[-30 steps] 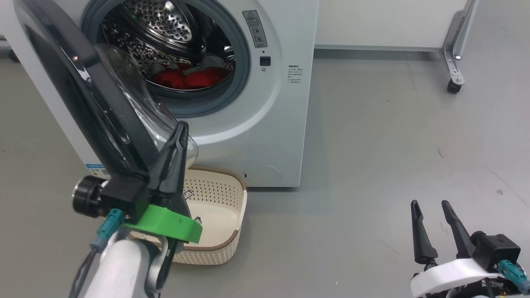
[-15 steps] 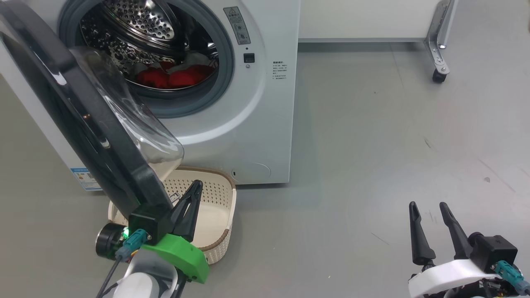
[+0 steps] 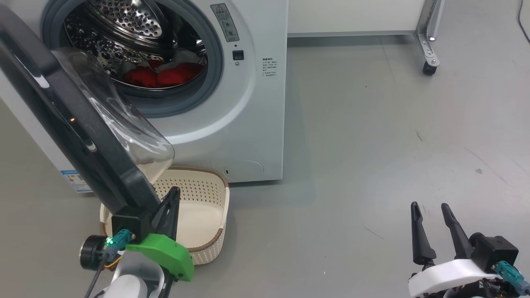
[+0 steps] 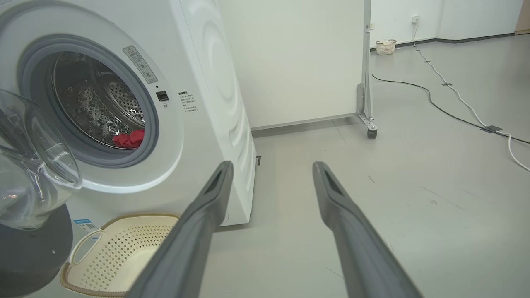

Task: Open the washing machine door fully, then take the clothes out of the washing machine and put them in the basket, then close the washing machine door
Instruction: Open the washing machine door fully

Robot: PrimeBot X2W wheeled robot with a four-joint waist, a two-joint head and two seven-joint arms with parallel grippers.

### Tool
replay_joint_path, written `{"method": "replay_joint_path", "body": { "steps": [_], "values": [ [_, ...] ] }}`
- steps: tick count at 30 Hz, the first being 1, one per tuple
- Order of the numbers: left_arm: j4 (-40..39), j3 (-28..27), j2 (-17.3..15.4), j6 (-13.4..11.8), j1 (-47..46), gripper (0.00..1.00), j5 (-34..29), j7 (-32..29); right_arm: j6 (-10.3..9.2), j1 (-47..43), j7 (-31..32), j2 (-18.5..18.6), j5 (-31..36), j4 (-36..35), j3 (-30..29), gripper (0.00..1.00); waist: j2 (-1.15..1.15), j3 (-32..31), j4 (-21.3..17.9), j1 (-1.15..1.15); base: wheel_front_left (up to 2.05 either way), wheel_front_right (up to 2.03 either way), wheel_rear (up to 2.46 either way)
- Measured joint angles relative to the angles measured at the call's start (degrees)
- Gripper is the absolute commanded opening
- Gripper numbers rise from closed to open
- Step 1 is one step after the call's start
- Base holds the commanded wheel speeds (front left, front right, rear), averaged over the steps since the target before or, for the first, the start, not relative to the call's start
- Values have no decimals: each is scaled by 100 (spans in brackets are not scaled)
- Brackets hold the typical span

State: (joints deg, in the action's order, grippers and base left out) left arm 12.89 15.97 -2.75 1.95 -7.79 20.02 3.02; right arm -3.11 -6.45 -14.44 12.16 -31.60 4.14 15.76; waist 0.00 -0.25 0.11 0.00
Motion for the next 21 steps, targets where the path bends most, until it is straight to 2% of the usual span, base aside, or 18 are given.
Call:
{"method": "replay_joint_path", "body": {
  "steps": [9, 21],
  "values": [
    [130, -66, 3, -65, -23, 0, 14, 16, 2, -1, 0, -69, 0, -1, -113, 100, 0, 18, 39, 0, 0, 0, 0],
    [297, -42, 85, -66, -100, 0, 76, 140, 54, -8, 0, -138, 10, 0, -208, 100, 0, 24, 402, 0, 0, 0, 0]
  ]
}}
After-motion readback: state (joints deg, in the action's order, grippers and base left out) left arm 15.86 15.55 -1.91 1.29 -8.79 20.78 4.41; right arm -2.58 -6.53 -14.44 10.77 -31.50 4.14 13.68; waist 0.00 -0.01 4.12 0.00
